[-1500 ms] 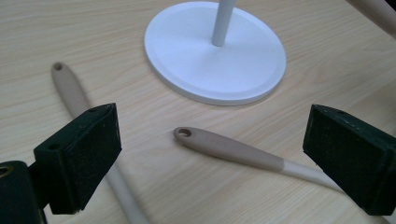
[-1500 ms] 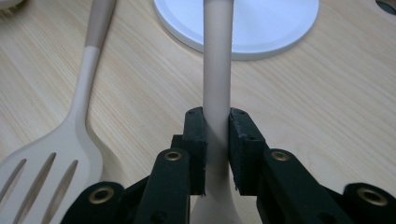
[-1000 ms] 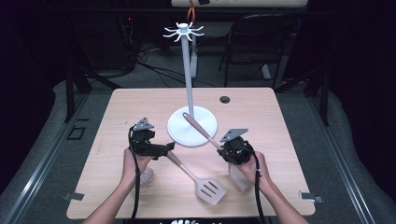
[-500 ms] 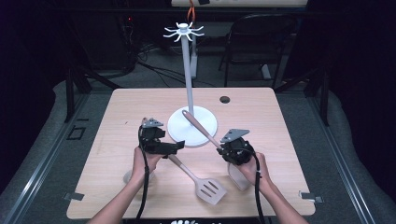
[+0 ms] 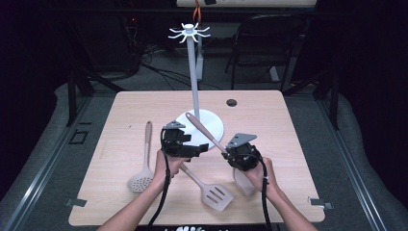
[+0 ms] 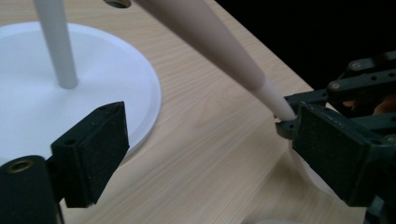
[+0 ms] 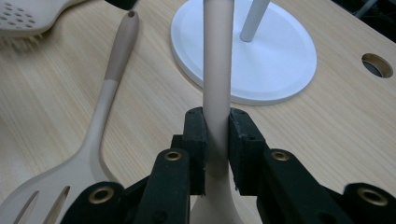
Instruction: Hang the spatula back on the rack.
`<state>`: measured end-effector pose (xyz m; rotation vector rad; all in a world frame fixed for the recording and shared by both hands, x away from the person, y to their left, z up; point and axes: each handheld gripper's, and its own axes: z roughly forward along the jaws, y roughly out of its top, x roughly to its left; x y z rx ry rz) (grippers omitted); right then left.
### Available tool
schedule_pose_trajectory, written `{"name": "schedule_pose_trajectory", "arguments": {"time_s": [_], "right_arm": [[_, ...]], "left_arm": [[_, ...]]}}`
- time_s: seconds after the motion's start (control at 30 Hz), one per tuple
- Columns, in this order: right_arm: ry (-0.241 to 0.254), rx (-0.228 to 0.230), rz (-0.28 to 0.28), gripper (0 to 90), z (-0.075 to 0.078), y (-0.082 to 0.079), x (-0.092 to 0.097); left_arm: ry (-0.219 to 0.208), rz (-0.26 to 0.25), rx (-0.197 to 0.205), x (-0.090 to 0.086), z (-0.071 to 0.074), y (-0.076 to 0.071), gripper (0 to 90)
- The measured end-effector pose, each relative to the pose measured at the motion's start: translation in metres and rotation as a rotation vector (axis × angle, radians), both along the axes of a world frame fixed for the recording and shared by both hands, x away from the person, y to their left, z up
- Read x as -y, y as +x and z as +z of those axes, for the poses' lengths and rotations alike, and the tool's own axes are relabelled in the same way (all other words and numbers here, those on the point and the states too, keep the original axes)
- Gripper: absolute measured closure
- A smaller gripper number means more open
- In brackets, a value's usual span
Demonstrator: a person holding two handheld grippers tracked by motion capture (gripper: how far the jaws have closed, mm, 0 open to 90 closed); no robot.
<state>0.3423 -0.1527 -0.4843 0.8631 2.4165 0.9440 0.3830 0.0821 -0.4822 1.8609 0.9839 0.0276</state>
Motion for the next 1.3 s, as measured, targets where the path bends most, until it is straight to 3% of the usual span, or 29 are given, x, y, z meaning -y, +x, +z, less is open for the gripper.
{"name": "schedule_pose_trajectory", "arguments": {"time_s": [0.13,0.2,0.27,0.37,0.43,0.47,0.5,0.73,0.9,1.07,1.2,1.27,1.3], "right_arm": [[-0.006,-0.002,0.004,78.3,-0.002,-0.001,0.000],[0.002,-0.002,-0.003,78.3,-0.002,-0.001,-0.001],[-0.003,0.003,-0.004,78.2,-0.003,-0.002,-0.002],[-0.006,0.003,-0.009,78.2,-0.003,-0.003,-0.003],[-0.005,0.009,-0.016,78.2,-0.003,-0.003,-0.003],[-0.005,0.009,-0.016,78.2,-0.003,-0.003,-0.003],[-0.001,0.024,-0.022,78.2,-0.003,-0.003,-0.003],[0.017,0.052,-0.039,77.9,0.001,-0.006,-0.003],[0.053,0.077,-0.044,76.5,0.004,-0.006,-0.001],[0.070,0.098,-0.041,71.6,0.008,-0.007,0.001],[0.094,0.105,-0.032,63.2,0.010,-0.008,0.005],[0.117,0.094,-0.028,51.1,0.010,-0.007,0.011],[0.117,0.094,-0.028,51.1,0.010,-0.007,0.011]], "left_arm": [[-0.057,-0.014,-0.011,0.009,-0.001,0.003,19.5],[-0.066,-0.018,-0.016,0.011,-0.002,0.003,28.4],[-0.084,-0.022,-0.020,0.016,-0.004,0.004,43.1],[-0.112,0.004,-0.025,0.020,-0.005,0.004,51.1],[-0.165,0.026,-0.020,0.020,-0.006,0.005,57.8],[-0.165,0.026,-0.020,0.020,-0.006,0.005,60.4],[-0.199,0.024,-0.011,0.020,-0.006,0.004,62.1],[-0.226,0.006,0.045,0.024,0.004,0.000,70.1],[-0.277,-0.027,0.074,0.030,0.012,-0.002,75.4],[-0.243,-0.050,0.126,0.036,0.021,-0.004,76.6],[-0.240,-0.055,0.127,0.035,0.023,-0.002,76.6],[-0.234,-0.055,0.130,0.034,0.024,0.000,76.6],[-0.226,-0.056,0.132,0.033,0.025,0.000,76.6]]}}
